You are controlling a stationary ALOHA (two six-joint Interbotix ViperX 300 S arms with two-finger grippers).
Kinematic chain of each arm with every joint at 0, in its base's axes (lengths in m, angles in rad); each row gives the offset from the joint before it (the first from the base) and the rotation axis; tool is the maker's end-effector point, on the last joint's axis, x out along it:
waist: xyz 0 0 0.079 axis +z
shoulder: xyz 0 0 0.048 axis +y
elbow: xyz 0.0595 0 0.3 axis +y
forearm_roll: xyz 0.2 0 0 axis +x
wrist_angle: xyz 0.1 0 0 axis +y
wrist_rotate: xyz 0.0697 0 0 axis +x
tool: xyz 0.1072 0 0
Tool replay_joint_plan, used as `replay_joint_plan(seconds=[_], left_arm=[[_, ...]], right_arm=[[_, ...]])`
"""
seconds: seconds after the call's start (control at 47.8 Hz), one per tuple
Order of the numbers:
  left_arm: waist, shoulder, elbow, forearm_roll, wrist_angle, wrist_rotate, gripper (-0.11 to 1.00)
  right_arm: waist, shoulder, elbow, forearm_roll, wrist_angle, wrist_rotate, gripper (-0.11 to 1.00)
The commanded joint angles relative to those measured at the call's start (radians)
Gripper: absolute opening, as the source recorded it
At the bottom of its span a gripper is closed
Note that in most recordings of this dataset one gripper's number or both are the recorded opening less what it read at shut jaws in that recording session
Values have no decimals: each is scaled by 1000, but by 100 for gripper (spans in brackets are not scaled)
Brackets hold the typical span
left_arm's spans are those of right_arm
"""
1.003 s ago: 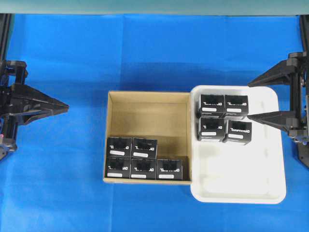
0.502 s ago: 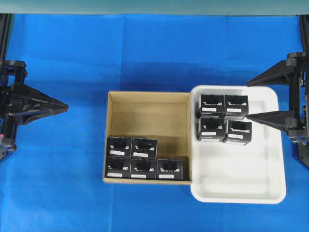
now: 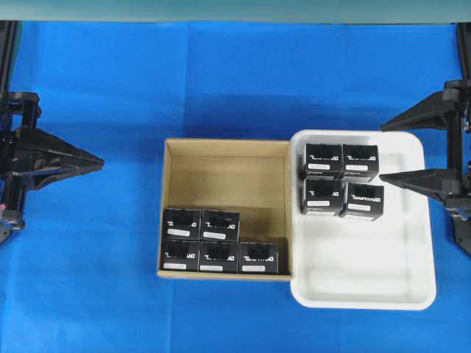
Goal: Pick the box from inside the cardboard box.
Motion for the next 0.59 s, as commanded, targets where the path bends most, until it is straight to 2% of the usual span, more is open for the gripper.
replay_joint_plan(seconds=[0.0,0.564], left_arm=[[-3,5,-15,2,-6,2,-7],[-5,5,-14,2,-6,2,-7]], right_arm=[[2,0,-5,3,-8,0,91],[2,0,0,3,0,0,91]])
